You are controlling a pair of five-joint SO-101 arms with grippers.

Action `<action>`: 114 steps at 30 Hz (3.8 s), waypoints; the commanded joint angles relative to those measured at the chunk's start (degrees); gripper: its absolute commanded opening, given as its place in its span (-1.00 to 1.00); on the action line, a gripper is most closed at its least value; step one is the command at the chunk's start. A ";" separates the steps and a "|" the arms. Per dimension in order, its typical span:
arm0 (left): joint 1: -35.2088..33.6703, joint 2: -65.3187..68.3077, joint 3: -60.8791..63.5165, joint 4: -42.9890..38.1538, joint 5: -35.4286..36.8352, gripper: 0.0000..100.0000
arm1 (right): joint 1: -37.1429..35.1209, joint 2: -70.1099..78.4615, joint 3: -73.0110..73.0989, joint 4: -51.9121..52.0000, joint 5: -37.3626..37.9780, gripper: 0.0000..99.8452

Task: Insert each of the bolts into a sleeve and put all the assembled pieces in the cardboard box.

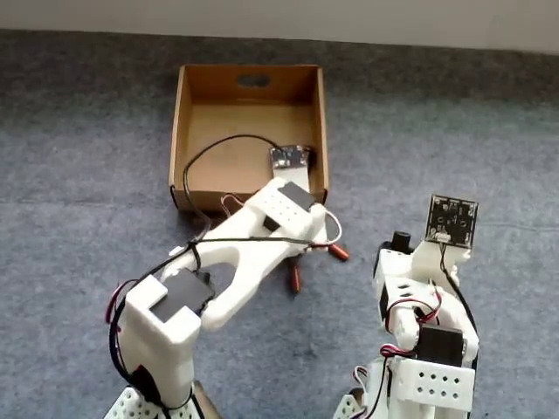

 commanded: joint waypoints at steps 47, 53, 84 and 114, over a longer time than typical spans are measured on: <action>-2.33 -22.64 22.11 -15.82 -26.64 -0.98 | -0.31 -0.84 -1.54 -2.42 -0.53 -0.99; -2.42 -47.25 32.04 -16.09 -26.73 -0.99 | -7.69 -0.66 -2.15 -10.95 -0.53 -0.99; -3.30 -80.92 35.38 -47.91 -26.64 -0.98 | -20.44 -0.57 13.76 -60.53 -0.53 -0.99; 1.45 -64.92 33.63 -69.27 -37.89 -0.98 | -20.18 -0.66 15.08 -60.62 -0.26 -0.99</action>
